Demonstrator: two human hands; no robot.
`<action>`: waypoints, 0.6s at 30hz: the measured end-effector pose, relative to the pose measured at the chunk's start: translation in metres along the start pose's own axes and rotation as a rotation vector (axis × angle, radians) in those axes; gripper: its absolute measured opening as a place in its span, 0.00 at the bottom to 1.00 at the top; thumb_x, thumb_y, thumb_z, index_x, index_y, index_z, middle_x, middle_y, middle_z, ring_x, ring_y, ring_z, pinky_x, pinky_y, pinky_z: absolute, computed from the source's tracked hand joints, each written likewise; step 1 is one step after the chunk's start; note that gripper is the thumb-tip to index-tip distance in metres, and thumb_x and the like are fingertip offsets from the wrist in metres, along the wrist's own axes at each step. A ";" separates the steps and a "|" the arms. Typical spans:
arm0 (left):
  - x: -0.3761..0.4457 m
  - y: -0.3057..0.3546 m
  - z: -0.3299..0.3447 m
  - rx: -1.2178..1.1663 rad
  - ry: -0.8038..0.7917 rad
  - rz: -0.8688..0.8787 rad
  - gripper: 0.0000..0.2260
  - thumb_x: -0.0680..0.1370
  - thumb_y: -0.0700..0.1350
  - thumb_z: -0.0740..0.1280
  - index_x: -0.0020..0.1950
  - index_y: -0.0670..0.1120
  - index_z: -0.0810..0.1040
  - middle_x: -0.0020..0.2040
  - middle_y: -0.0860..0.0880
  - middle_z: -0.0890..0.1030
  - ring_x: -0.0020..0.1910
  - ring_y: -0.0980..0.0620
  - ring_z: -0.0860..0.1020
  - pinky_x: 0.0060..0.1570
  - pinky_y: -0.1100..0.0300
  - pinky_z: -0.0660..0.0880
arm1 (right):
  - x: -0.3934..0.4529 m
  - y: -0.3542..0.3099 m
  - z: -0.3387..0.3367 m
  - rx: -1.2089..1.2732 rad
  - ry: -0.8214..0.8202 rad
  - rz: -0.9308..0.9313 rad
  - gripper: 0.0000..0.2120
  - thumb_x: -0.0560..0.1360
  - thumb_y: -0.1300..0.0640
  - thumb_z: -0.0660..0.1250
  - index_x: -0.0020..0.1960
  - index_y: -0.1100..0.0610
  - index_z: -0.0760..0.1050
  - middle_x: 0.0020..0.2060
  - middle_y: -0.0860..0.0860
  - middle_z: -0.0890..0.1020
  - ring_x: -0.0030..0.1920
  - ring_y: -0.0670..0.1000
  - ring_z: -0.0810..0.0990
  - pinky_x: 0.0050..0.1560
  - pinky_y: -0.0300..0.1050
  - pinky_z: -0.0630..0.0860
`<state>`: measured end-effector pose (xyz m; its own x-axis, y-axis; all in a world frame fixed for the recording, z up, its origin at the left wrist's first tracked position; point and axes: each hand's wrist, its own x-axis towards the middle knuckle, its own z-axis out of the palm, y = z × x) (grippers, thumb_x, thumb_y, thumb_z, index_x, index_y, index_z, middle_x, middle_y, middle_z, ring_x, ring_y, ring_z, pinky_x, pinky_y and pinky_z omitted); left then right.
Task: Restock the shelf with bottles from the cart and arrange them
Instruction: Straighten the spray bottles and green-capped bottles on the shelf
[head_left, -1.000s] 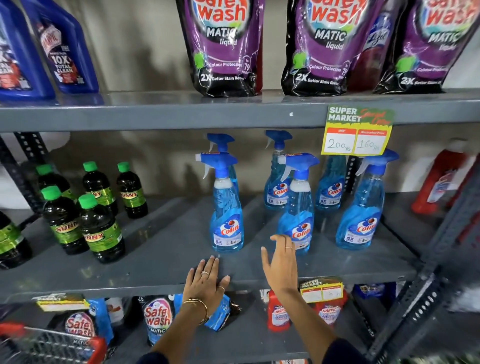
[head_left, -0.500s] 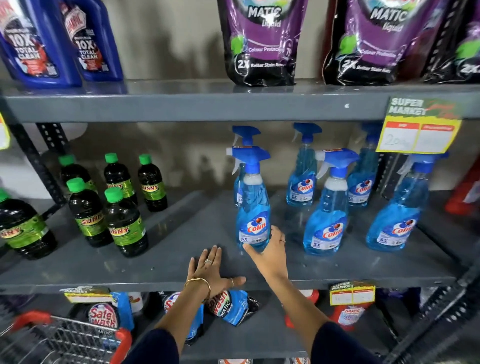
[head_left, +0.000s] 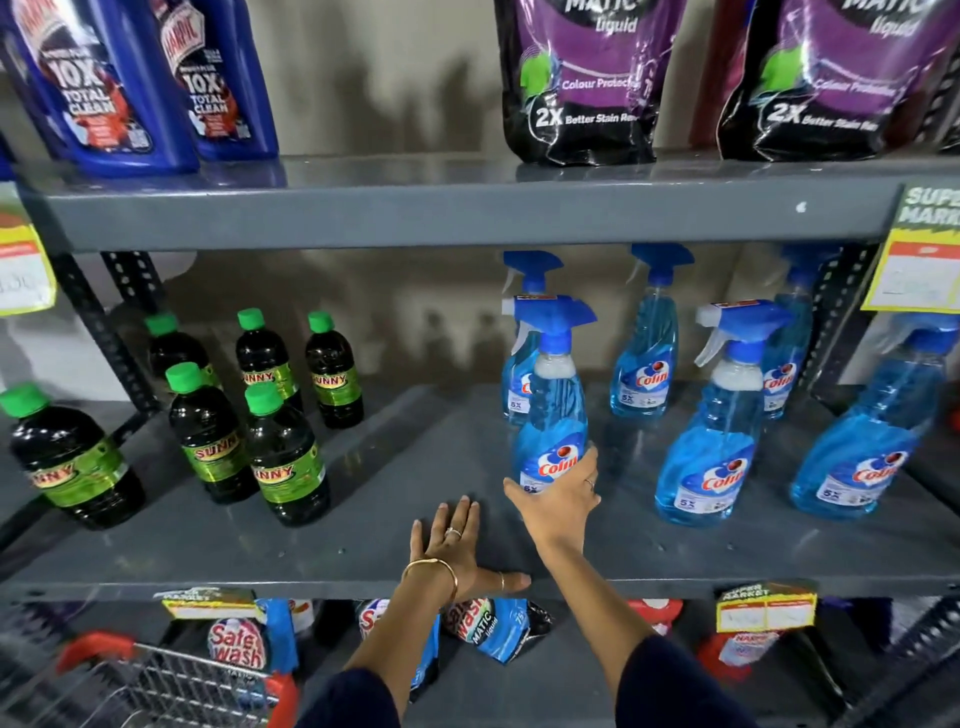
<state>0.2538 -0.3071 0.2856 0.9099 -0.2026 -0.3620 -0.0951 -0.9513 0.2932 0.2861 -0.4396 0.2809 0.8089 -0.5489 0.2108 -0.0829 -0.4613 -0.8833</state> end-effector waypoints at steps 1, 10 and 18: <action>0.001 0.000 0.000 -0.004 0.000 0.002 0.52 0.63 0.71 0.63 0.74 0.51 0.37 0.76 0.55 0.37 0.75 0.51 0.35 0.73 0.45 0.34 | 0.000 0.000 0.000 0.001 -0.001 0.003 0.53 0.56 0.51 0.79 0.70 0.58 0.50 0.63 0.59 0.68 0.60 0.61 0.72 0.68 0.66 0.62; 0.005 -0.003 0.006 -0.010 0.015 0.007 0.53 0.62 0.73 0.62 0.74 0.51 0.37 0.76 0.54 0.37 0.74 0.51 0.35 0.72 0.45 0.34 | -0.009 0.004 -0.003 0.025 0.017 -0.009 0.53 0.56 0.50 0.80 0.70 0.56 0.50 0.62 0.59 0.67 0.59 0.59 0.70 0.60 0.55 0.72; 0.006 -0.004 0.008 0.005 0.050 0.033 0.53 0.61 0.74 0.60 0.74 0.50 0.38 0.77 0.53 0.38 0.75 0.50 0.36 0.72 0.45 0.35 | -0.015 0.009 -0.005 0.051 0.026 -0.007 0.53 0.55 0.48 0.80 0.69 0.55 0.51 0.62 0.58 0.68 0.60 0.57 0.70 0.61 0.54 0.73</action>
<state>0.2564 -0.3060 0.2756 0.9254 -0.2218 -0.3073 -0.1271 -0.9455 0.2997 0.2705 -0.4393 0.2719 0.7941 -0.5636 0.2275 -0.0469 -0.4301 -0.9016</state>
